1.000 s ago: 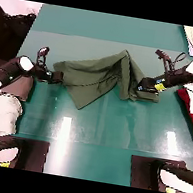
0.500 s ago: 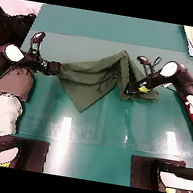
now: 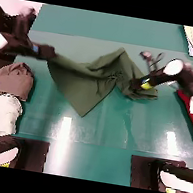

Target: Fold the shirts.

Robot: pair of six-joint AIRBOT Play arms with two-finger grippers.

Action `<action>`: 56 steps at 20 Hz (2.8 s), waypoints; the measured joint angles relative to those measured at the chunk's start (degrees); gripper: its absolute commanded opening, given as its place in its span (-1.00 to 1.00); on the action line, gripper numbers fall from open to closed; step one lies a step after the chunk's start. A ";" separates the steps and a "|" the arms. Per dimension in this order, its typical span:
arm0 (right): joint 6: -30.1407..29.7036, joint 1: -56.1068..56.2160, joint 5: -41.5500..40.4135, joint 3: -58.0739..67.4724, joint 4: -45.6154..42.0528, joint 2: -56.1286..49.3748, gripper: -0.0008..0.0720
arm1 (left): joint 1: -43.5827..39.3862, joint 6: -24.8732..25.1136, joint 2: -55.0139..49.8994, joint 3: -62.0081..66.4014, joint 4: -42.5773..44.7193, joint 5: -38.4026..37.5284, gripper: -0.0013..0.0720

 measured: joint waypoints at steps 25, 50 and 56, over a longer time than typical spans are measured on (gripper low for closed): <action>4.55 -40.00 17.75 37.48 10.08 22.56 -0.93 | 0.00 1.81 12.61 31.41 -0.76 -15.28 -0.90; 2.95 -19.67 11.87 29.53 -1.03 -7.19 -0.06 | 0.07 2.64 -11.72 2.84 12.98 -12.07 -0.19; 0.85 -20.04 17.35 30.18 -0.96 -2.89 -0.06 | 0.02 0.44 0.63 -20.44 3.26 -12.44 -0.18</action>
